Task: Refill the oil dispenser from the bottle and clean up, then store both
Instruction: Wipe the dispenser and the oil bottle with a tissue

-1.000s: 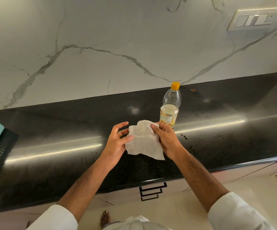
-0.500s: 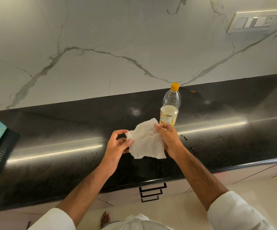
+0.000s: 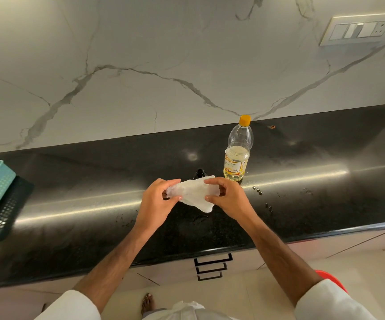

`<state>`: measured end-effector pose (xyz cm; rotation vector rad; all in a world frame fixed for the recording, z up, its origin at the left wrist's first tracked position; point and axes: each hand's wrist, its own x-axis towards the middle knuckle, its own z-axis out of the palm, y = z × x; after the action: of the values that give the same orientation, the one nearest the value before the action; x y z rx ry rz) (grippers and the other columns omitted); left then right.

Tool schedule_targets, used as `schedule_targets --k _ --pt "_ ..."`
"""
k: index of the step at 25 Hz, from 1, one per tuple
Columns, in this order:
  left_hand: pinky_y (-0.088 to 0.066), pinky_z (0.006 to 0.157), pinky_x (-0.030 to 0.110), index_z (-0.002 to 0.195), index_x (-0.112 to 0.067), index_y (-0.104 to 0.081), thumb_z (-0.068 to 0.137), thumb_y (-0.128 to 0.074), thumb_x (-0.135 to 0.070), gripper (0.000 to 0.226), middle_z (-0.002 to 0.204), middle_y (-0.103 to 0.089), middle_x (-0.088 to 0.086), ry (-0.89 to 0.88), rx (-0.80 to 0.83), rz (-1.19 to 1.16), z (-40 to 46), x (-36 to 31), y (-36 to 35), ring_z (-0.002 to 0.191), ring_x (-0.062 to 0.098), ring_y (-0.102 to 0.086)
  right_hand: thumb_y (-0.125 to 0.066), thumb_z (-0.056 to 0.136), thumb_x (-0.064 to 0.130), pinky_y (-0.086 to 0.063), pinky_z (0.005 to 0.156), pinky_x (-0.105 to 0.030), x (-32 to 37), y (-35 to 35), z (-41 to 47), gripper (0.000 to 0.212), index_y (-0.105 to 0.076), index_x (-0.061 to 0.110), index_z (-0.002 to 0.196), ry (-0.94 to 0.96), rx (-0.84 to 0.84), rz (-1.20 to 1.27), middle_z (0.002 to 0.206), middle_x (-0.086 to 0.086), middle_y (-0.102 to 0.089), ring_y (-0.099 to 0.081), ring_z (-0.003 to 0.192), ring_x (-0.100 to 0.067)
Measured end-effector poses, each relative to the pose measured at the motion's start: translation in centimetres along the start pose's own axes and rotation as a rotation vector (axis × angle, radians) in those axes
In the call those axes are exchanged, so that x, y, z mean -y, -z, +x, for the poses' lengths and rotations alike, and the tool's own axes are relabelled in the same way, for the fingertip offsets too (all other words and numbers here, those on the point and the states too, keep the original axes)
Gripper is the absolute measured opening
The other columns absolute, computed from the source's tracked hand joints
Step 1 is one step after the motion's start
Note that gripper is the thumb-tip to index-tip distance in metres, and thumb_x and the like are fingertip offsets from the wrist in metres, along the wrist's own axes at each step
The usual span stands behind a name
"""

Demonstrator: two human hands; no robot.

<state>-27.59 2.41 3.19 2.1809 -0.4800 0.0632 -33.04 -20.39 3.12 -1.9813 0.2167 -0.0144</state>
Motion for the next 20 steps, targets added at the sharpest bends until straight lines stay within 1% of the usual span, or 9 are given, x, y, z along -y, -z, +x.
schedule_targets --k 3,5,7,8,10,11,13,15,20 --pt "-0.051 0.073 0.017 0.113 -0.023 -0.075 0.086 -0.08 -0.018 0.027 0.096 -0.058 -0.009 -0.057 -0.034 0.15 0.1 0.2 0.4 0.086 0.006 -0.058 -0.07 0.096 0.022 -0.043 0.072 -0.012 -0.3 -0.1 -0.1 0.023 -0.072 0.018 0.118 0.064 -0.063 -0.176 0.11 0.006 -0.06 -0.059 0.098 -0.012" --pt "-0.045 0.077 0.015 0.096 -0.026 -0.073 0.089 -0.076 -0.02 0.009 0.1 -0.052 -0.008 -0.042 -0.042 0.152 0.2 0.4 0.5 0.093 0.007 -0.055 -0.069 0.096 0.026 -0.042 0.081 -0.017 -0.9 0.1 -0.1 0.016 -0.074 0.018 0.109 0.083 -0.073 -0.209 0.107 0.004 -0.054 -0.054 0.1 -0.015" --pt "-0.045 0.086 0.017 0.094 -0.024 -0.069 0.092 -0.072 -0.021 0.004 0.111 -0.052 -0.006 0.111 0.01 -0.034 0.2 0.4 0.5 0.105 0.008 -0.054 -0.071 0.095 0.028 -0.046 0.095 -0.03 -1.3 0.8 -0.2 0.017 -0.072 0.02 0.11 -0.005 -0.025 0.004 0.119 0.001 -0.055 -0.052 0.113 -0.021" --pt "-0.047 0.089 0.02 0.097 -0.021 -0.068 0.095 -0.068 -0.022 0.002 0.115 -0.055 -0.005 0.228 0.064 -0.207 0.1 0.0 0.3 0.107 0.009 -0.057 -0.069 0.096 0.028 -0.048 0.099 -0.035 -1.1 1.1 -0.6 0.022 -0.069 0.019 0.116 -0.097 0.039 0.246 0.125 -0.003 -0.058 -0.054 0.119 -0.025" --pt "-0.057 0.086 0.03 0.101 -0.014 -0.066 0.1 -0.062 -0.022 0.009 0.111 -0.066 0.002 0.389 0.168 -0.489 -0.1 -0.5 -0.4 0.104 0.017 -0.066 -0.065 0.098 0.029 -0.054 0.099 -0.042 -1.0 1.4 -1.5 0.033 -0.063 0.015 0.128 -0.261 0.198 0.735 0.129 -0.011 -0.066 -0.062 0.122 -0.032" --pt "-0.06 0.082 0.034 0.101 -0.012 -0.065 0.101 -0.061 -0.023 0.011 0.107 -0.069 0.005 0.415 0.193 -0.52 -0.2 -0.4 -0.9 0.101 0.021 -0.069 -0.064 0.098 0.028 -0.056 0.097 -0.043 -1.2 1.3 -1.9 0.036 -0.061 0.014 0.131 -0.322 0.248 0.852 0.127 -0.012 -0.069 -0.065 0.12 -0.031" --pt "-0.063 0.081 0.04 0.103 -0.014 -0.065 0.1 -0.063 -0.024 0.01 0.105 -0.071 0.008 0.433 0.217 -0.493 -0.4 -0.2 -1.9 0.1 0.025 -0.07 -0.069 0.094 0.017 -0.06 0.09 -0.039 -2.0 0.6 -2.7 0.043 -0.058 0.01 0.134 -0.403 0.26 0.919 0.124 -0.014 -0.071 -0.069 0.115 -0.029" --pt "-0.062 0.079 0.039 0.105 -0.018 -0.066 0.098 -0.066 -0.023 0.008 0.103 -0.072 0.007 0.436 0.239 -0.437 -0.5 0.2 -2.7 0.097 0.024 -0.071 -0.071 0.092 0.009 -0.063 0.084 -0.037 -3.0 0.0 -3.1 0.043 -0.059 0.006 0.133 -0.46 0.184 0.942 0.121 -0.015 -0.073 -0.071 0.112 -0.029" --pt "-0.058 0.068 0.025 0.103 -0.026 -0.065 0.097 -0.068 -0.021 0.009 0.098 -0.073 -0.004 0.373 0.382 -0.218 -0.2 0.8 -4.4 0.087 0.012 -0.072 -0.067 0.096 0.023 -0.061 0.089 -0.043 -5.6 0.3 -3.6 0.038 -0.06 0.012 0.132 -0.535 0.024 1.01 0.128 -0.017 -0.067 -0.065 0.12 -0.034"
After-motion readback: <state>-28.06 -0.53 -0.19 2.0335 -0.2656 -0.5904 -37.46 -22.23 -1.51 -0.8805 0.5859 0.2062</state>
